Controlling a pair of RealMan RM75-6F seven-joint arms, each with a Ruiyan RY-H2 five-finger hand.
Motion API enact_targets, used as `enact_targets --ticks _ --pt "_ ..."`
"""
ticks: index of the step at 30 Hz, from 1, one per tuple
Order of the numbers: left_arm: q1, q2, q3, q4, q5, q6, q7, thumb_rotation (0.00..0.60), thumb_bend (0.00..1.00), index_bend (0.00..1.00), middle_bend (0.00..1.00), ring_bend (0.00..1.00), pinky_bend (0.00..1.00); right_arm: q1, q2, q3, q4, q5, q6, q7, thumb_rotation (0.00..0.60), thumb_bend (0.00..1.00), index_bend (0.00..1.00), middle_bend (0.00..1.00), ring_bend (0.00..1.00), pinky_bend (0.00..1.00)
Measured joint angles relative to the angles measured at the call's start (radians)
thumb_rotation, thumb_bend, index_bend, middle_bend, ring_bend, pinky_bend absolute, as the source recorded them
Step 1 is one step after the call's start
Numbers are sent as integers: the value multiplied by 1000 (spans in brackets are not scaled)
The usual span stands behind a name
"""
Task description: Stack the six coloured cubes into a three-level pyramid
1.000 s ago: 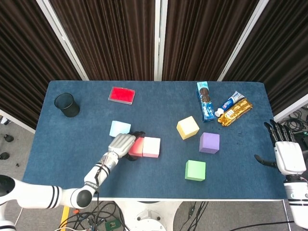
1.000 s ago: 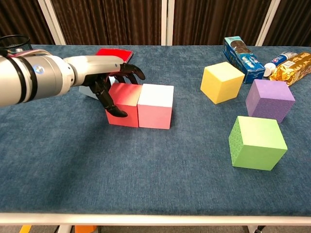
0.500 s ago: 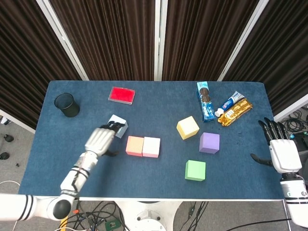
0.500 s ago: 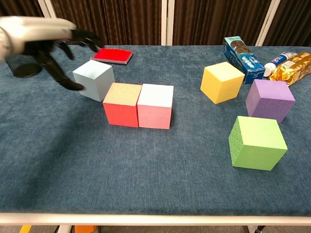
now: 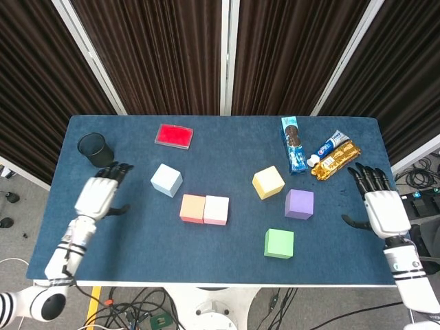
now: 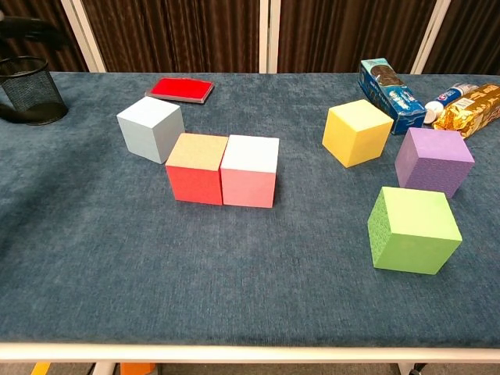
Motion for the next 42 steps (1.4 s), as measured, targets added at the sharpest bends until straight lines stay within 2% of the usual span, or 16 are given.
enact_targets --ticks 6,13,22,30,34,36,38,42 --pt "95 3 19 97 69 41 -141 600 190 112 117 41 212 80 -40 22 7 90 -124 -42 600 54 0 61 0 0" --pt "158 26 13 129 114 64 -230 600 190 112 118 41 212 232 -142 65 106 164 -283 -72 600 57 0 63 0 0" --pt "208 25 -7 174 133 58 -270 600 189 112 118 41 212 443 -274 82 320 186 -512 -100 600 84 0 61 0 0" --pt "224 11 -27 195 132 33 -258 600 178 112 118 41 212 549 -360 57 448 147 -616 -78 600 98 0 85 0 0" --pt "230 4 -37 200 130 22 -255 600 175 112 118 41 212 579 -396 40 503 129 -640 -68 600 132 0 208 0 0" --pt "233 2 -43 202 129 15 -257 600 174 113 118 41 212 591 -411 34 522 124 -645 -65 600 170 0 352 0 0" --pt "236 2 -47 202 128 9 -261 600 174 113 118 41 212 596 -421 29 531 120 -641 -61 600 206 0 439 1 0" --pt "242 3 -54 203 127 -6 -273 600 174 120 118 41 212 592 -420 26 523 116 -607 -55 600 237 0 533 21 0"
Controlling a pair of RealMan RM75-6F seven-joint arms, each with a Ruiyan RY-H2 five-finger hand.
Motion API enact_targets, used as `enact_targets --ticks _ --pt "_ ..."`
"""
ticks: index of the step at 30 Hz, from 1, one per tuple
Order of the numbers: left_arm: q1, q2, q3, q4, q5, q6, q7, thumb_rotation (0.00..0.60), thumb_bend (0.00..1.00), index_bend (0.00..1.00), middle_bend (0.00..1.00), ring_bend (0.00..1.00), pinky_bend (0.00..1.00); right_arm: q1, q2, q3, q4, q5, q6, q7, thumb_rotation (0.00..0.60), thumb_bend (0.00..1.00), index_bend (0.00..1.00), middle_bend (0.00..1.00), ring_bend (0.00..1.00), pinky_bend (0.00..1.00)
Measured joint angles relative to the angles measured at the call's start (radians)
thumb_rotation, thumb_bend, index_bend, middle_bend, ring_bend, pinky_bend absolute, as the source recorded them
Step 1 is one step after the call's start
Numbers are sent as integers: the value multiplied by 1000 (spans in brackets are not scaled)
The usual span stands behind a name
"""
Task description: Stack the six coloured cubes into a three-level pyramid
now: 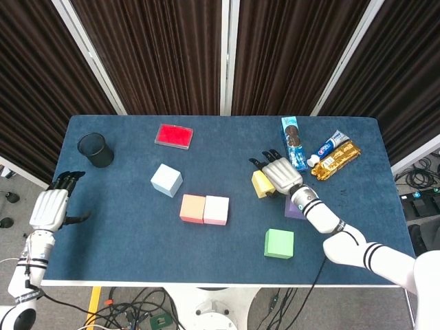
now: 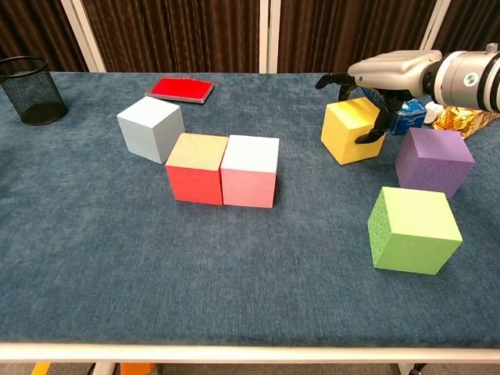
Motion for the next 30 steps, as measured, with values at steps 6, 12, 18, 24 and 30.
enact_targets --ticks 6,12,18,24,30 --pt "1 3 -13 -5 10 -12 -5 600 174 121 118 41 212 -14 50 6 -106 28 20 7 600 238 0 584 33 0" --pt "-3 2 -19 -12 23 -35 -9 600 175 121 118 41 212 -5 129 4 -297 172 23 -96 600 238 0 591 34 0" --pt "-7 3 -26 -4 40 -53 -43 600 174 121 118 41 212 44 162 -33 -463 421 79 -300 600 233 0 587 34 0" --pt "3 9 -27 4 66 -48 -88 600 174 121 118 41 212 123 147 -81 -593 671 235 -506 600 226 0 595 41 0" --pt "20 23 -23 8 92 -41 -134 600 174 122 118 41 212 166 46 -89 -641 779 445 -606 600 223 0 616 49 0"
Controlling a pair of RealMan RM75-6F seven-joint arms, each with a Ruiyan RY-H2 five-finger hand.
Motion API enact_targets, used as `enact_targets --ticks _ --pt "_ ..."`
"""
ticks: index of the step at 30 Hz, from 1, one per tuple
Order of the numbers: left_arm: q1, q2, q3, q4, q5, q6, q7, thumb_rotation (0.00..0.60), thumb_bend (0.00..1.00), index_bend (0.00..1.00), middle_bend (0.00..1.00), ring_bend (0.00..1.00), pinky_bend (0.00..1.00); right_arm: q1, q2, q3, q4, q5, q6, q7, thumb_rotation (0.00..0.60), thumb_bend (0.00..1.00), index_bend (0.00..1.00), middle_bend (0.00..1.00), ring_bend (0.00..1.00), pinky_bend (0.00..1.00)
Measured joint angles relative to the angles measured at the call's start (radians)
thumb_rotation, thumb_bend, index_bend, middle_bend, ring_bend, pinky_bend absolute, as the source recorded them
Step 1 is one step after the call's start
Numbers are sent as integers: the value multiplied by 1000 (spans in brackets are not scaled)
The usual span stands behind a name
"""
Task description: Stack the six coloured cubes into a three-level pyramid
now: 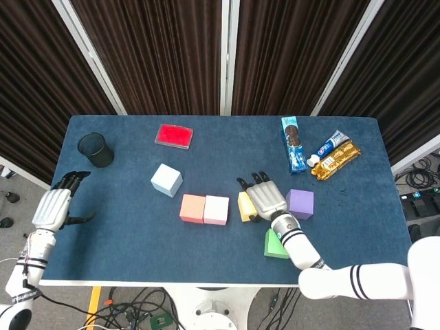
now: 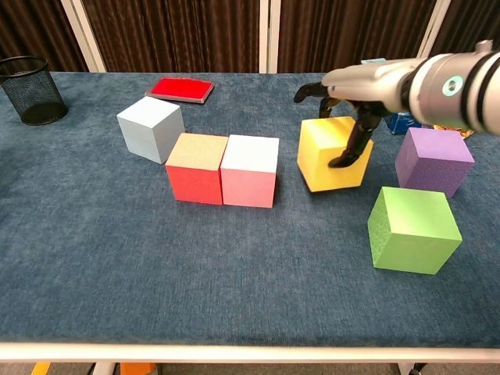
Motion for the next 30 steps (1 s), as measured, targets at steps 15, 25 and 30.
enact_targets --ticks 15,25,30 --pt "16 18 1 14 22 -9 -51 600 174 121 117 41 212 22 -174 27 -23 79 205 -128 600 227 0 618 66 0" --pt "14 15 0 27 27 -26 -61 600 174 122 117 41 212 6 -205 46 6 93 233 -158 600 237 0 618 66 0" --pt "13 13 1 33 29 -34 -64 600 174 121 117 41 212 2 -218 56 18 99 239 -173 600 237 0 616 66 0"
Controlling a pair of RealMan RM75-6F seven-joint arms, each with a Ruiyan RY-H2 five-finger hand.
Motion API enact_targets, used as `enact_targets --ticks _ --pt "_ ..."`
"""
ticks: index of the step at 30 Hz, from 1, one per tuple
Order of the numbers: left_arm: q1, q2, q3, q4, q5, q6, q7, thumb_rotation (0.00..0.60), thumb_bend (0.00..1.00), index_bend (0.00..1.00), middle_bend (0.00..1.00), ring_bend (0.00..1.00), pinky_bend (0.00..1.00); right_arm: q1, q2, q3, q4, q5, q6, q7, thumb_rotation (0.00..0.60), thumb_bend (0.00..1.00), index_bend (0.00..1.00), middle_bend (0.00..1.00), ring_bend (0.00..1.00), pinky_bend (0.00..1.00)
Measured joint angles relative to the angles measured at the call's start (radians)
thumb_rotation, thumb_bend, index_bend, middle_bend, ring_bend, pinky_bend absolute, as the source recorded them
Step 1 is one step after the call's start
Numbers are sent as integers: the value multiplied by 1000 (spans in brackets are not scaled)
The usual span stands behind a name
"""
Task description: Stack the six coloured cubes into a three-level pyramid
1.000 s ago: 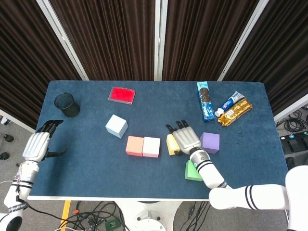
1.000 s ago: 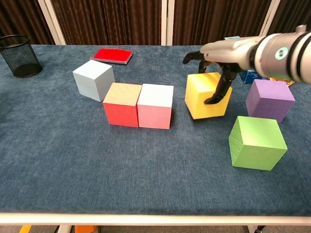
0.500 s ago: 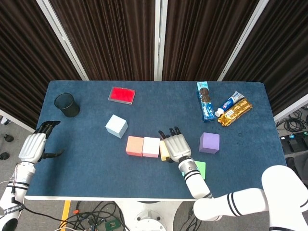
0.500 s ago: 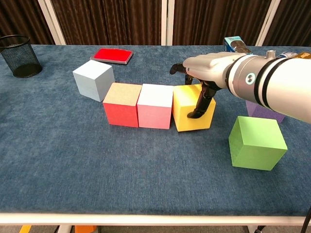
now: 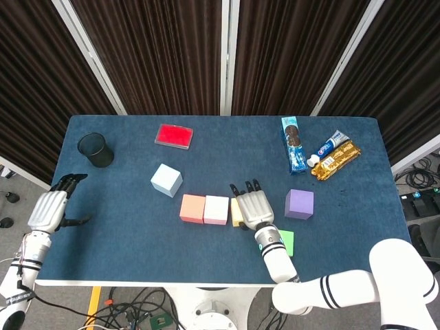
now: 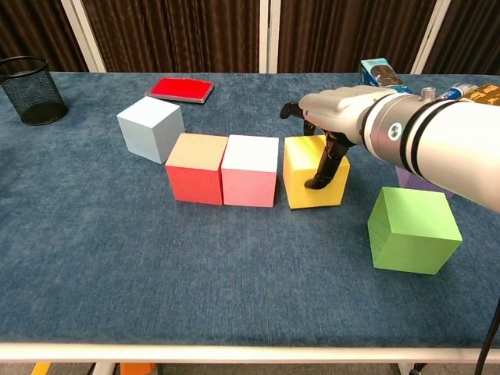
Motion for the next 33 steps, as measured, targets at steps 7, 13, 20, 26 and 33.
enact_targets --ticks 7,13,20,26,33 --pt "1 0 -1 5 2 -3 -7 600 174 121 117 41 212 -12 -9 13 16 9 -2 -9 600 237 0 614 66 0" --pt "2 0 0 5 3 -8 -4 600 174 121 117 41 212 -15 -23 24 24 3 -11 -14 600 237 0 614 66 0" --pt "2 3 0 3 3 -13 -3 600 175 121 117 41 212 -19 -34 32 27 -4 -4 -24 600 236 0 614 67 0" --pt "1 4 1 2 3 -21 -1 600 175 121 117 41 212 -22 -38 43 26 -6 -6 -28 600 236 0 614 74 0" --pt "-2 7 1 1 3 -29 0 600 174 122 114 41 212 -29 -34 45 13 -16 1 -34 600 237 0 614 74 0"
